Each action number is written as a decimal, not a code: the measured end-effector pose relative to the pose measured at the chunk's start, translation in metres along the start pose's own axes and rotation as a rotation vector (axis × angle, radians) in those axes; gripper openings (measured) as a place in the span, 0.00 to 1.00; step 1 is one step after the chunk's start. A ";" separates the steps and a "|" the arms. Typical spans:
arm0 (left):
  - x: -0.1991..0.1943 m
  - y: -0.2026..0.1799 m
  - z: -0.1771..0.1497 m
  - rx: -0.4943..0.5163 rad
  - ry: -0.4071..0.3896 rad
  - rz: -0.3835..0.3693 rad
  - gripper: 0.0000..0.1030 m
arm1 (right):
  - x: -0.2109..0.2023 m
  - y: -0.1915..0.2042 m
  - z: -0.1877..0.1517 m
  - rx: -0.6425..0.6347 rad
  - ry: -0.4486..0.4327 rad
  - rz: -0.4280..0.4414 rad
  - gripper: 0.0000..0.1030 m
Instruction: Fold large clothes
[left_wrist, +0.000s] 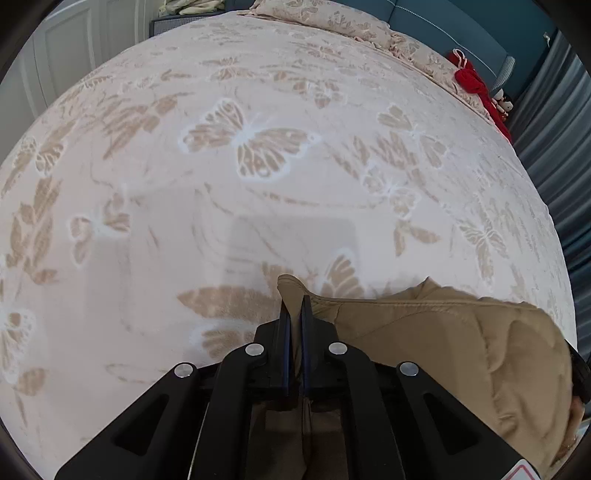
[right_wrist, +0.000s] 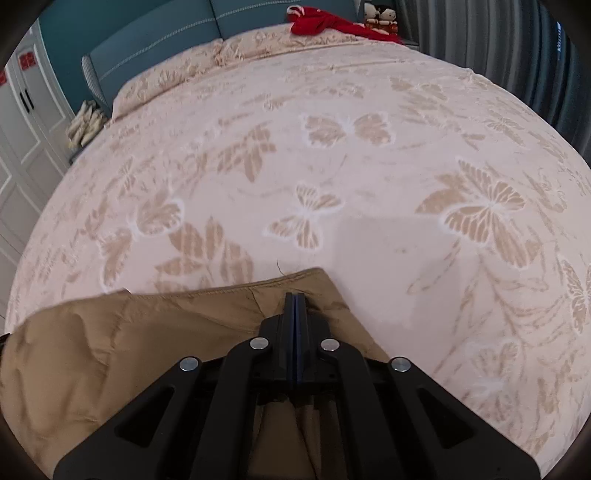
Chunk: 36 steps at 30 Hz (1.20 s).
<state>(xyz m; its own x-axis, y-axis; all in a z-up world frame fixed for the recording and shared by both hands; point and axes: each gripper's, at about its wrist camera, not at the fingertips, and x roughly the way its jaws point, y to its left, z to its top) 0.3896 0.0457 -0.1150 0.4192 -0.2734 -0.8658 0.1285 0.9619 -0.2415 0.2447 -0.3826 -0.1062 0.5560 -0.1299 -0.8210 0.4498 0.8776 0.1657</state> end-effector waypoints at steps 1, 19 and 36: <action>0.003 0.002 -0.002 -0.005 -0.007 -0.002 0.05 | 0.004 0.000 -0.001 -0.002 0.004 -0.002 0.00; -0.098 0.044 0.003 -0.198 -0.211 0.187 0.66 | -0.083 -0.036 0.011 0.095 -0.140 -0.082 0.46; -0.050 -0.168 -0.037 0.181 -0.073 -0.014 0.61 | -0.072 0.137 -0.024 -0.181 -0.017 0.252 0.05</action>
<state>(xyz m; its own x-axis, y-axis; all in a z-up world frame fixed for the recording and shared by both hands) 0.3135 -0.1018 -0.0477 0.4798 -0.2932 -0.8269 0.2919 0.9422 -0.1646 0.2493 -0.2422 -0.0377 0.6464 0.0962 -0.7569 0.1648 0.9510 0.2616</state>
